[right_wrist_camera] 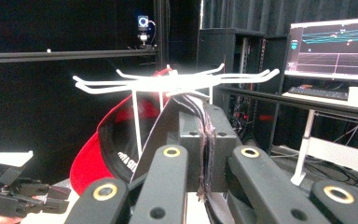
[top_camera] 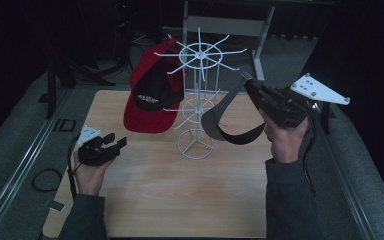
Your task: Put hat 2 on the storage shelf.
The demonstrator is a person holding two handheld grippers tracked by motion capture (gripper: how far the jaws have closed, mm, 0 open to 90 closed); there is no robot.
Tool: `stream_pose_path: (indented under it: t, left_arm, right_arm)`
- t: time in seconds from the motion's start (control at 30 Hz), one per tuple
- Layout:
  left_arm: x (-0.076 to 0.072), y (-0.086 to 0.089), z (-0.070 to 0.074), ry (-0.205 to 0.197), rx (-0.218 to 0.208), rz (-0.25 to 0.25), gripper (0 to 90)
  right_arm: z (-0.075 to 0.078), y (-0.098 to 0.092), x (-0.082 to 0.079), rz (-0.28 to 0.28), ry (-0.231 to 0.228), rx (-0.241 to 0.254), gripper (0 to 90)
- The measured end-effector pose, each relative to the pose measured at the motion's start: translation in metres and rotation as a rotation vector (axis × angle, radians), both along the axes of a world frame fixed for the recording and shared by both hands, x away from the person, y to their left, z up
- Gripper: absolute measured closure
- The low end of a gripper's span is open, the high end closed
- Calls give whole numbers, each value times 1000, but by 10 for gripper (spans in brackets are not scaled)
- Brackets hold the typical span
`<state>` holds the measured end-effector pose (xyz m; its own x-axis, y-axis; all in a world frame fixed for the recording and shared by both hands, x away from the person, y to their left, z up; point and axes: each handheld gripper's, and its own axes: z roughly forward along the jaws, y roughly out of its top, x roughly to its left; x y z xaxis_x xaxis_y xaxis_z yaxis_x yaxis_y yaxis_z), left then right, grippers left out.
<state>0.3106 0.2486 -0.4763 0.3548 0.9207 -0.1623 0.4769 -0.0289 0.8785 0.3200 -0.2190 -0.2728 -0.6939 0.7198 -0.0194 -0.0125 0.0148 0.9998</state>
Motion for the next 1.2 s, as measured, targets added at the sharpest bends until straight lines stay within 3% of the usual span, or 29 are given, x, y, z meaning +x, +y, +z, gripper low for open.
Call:
stream_pose_path:
  t: [0.97,1.2]
  left_arm:
    - [2,-2,-2,6,2,0,481]
    - [2,-3,-2,5,3,-4,481]
  right_arm:
    - [23,3,-4,4,-57,22,874]
    - [28,5,0,0,-49,26,874]
